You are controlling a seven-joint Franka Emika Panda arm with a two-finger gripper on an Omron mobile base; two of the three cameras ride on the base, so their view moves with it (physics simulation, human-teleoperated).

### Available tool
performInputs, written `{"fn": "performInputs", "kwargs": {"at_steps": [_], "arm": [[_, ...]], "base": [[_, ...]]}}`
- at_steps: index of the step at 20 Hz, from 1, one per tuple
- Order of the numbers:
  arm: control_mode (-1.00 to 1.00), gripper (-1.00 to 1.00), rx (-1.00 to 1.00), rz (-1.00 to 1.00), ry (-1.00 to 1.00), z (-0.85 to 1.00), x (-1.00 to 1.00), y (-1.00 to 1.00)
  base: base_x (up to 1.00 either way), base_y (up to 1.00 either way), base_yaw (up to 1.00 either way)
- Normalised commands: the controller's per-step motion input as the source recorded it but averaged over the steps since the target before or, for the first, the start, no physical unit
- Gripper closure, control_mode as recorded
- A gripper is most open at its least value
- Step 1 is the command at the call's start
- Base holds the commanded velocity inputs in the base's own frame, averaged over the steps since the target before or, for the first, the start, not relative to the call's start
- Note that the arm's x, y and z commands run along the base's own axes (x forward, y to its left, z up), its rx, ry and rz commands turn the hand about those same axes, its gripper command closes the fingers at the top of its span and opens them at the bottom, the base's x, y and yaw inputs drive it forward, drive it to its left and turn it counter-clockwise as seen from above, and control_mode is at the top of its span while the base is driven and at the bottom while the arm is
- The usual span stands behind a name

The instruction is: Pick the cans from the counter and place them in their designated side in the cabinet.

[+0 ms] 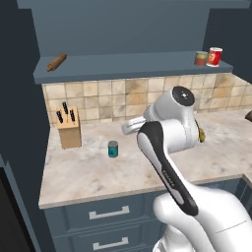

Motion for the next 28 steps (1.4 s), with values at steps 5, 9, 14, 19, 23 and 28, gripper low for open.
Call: {"fn": "performInputs", "kwargs": {"at_steps": [5, 9, 14, 19, 23, 28], "arm": [[-1.0, -1.0, 0.0, 0.0, 0.01, -0.14, 0.17, 0.03], [-1.0, -1.0, 0.0, 0.0, 0.02, -0.2, 0.18, 0.06], [-1.0, -1.0, 0.0, 0.0, 0.0, -0.1, 0.15, 0.07], [-1.0, -1.0, 0.0, 0.0, 0.0, -0.05, 0.18, 0.01], [-1.0, -1.0, 0.0, 0.0, 0.02, -0.07, 0.2, 0.03], [-1.0, -1.0, 0.0, 0.0, 0.03, -0.06, 0.17, 0.02]], "base": [[0.0, 0.0, 0.0], [0.0, 0.0, 0.0], [0.0, 0.0, 0.0], [0.0, 0.0, 0.0], [0.0, 0.0, 0.0], [0.0, 0.0, 0.0]]}}
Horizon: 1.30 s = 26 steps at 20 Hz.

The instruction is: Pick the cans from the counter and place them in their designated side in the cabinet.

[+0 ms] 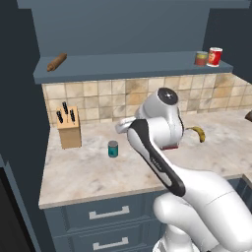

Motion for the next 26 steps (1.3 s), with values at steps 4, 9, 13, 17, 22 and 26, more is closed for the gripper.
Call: {"fn": "performInputs", "kwargs": {"at_steps": [4, 9, 13, 17, 22, 26], "arm": [[-1.0, -1.0, 0.0, 0.0, 0.04, -0.01, 0.09, 0.0], [-1.0, -1.0, 0.0, 0.0, 0.01, -0.08, 0.06, 0.0], [-1.0, -1.0, 0.0, 0.0, 0.04, -0.11, 0.04, 0.01], [-1.0, -1.0, 0.0, 0.0, 0.06, -0.08, 0.01, 0.03], [-1.0, -1.0, 0.0, 0.0, 0.07, -0.1, 0.02, 0.04], [-1.0, -1.0, 0.0, 0.0, 0.0, -0.09, 0.01, 0.0]], "base": [[0.0, 0.0, 0.0], [0.0, 0.0, 0.0], [0.0, 0.0, 0.0], [0.0, 0.0, 0.0], [0.0, 0.0, 0.0], [0.0, 0.0, 0.0]]}}
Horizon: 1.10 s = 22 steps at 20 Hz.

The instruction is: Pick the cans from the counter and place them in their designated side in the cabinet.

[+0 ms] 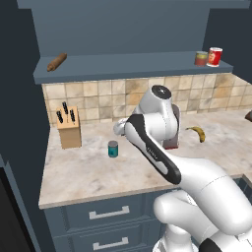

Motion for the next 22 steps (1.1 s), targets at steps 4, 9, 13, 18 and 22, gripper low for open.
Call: {"fn": "performInputs", "kwargs": {"at_steps": [4, 9, 13, 18, 22], "arm": [[-1.0, -1.0, 0.0, 0.0, 0.0, -0.13, 0.0, 0.0], [-1.0, -1.0, 0.0, 0.0, 0.0, -0.18, 0.03, 0.0], [-1.0, -1.0, 0.0, 0.0, 0.0, -0.13, 0.02, 0.0], [-1.0, -1.0, 0.0, 0.0, 0.02, -0.08, 0.1, 0.0], [-1.0, -1.0, 0.0, 0.0, 0.05, -0.05, 0.09, 0.0]], "base": [[0.0, 0.0, 0.0], [0.0, 0.0, 0.0], [0.0, 0.0, 0.0], [0.0, 0.0, 0.0], [0.0, 0.0, 0.0]]}}
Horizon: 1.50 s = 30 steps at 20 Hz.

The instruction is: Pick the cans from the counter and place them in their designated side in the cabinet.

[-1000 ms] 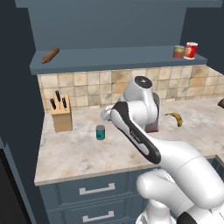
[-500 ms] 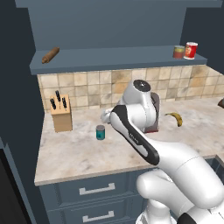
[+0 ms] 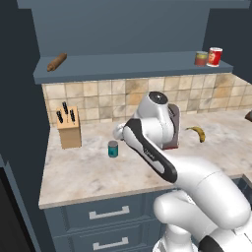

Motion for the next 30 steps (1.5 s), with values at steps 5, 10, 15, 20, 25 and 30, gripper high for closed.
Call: {"fn": "performInputs", "kwargs": {"at_steps": [5, 10, 15, 20, 25, 30], "arm": [[-1.0, -1.0, 0.0, 0.0, 0.02, -0.06, 0.07, 0.0], [-1.0, -1.0, 0.0, 0.0, 0.0, -0.05, 0.02, 0.01], [-1.0, -1.0, 0.0, 0.0, 0.0, -0.14, 0.1, 0.02], [-1.0, -1.0, 0.0, 0.0, 0.0, -0.1, 0.16, 0.01], [-1.0, -1.0, 0.0, 0.0, 0.0, -0.03, 0.16, 0.08], [-1.0, -1.0, -0.01, 0.0, 0.01, 0.0, 0.14, 0.11]], "base": [[0.0, 0.0, 0.0], [0.0, 0.0, 0.0], [0.0, 0.0, 0.0], [0.0, 0.0, 0.0], [0.0, 0.0, 0.0], [0.0, 0.0, 0.0]]}}
